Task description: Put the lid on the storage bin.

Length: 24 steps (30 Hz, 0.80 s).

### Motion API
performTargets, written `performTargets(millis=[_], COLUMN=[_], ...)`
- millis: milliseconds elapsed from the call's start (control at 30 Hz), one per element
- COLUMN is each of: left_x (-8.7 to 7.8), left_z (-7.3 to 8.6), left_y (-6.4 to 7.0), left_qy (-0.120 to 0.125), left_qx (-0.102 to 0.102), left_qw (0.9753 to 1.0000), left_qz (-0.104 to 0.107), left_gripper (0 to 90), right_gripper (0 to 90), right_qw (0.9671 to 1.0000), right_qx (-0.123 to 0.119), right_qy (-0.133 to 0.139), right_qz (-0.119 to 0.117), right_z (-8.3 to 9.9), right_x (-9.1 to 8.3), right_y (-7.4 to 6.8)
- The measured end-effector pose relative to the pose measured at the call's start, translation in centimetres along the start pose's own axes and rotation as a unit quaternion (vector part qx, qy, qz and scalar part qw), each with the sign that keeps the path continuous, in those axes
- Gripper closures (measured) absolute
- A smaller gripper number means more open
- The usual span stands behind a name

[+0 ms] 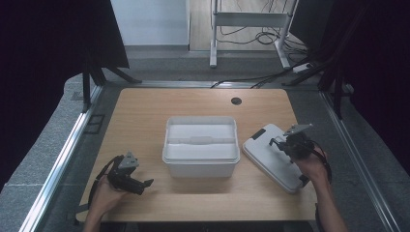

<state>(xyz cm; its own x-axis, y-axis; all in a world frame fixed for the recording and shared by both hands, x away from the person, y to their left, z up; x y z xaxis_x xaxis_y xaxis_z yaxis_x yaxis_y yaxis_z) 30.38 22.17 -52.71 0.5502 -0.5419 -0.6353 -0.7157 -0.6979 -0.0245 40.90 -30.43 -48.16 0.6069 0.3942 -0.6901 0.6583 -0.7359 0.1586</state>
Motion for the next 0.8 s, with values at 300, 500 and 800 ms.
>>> performTargets(millis=[300, 500, 800], left_x=[1.8, 2.6, 2.7], left_z=[1.6, 2.0, 2.0], left_y=[1.4, 1.9, 2.0], left_qy=[-0.001, 0.0, 0.001], left_qx=[-0.006, -0.008, -0.009], left_qw=[0.9997, 0.9992, 0.9992], left_qz=[0.025, 0.038, 0.038], left_gripper=[0.0, 0.0, 0.0], right_gripper=[84.6, 84.6, 84.6], right_qw=[0.9986, 0.9971, 0.9924], right_qx=[-0.011, -0.034, -0.064], right_qy=[0.023, 0.031, 0.057], right_qz=[-0.046, -0.06, -0.088], right_z=[-2.5, -4.5, -8.1], right_x=[-2.8, -5.0, -8.3], right_y=[0.2, 0.6, 0.9])
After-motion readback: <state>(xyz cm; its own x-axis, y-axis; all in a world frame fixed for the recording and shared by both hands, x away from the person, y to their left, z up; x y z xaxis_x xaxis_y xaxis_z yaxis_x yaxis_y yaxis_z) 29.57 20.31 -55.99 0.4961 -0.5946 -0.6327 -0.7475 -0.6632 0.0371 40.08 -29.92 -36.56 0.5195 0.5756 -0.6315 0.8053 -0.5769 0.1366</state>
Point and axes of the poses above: each handheld gripper's, and its own axes: x roughly forward along the jaws, z roughly out of its underside, y roughly to its right, the point moved 5 cm from there along x, roughly forward along the jaws, and after that the axes turned 9 degrees about y, right-handed, at the moved point
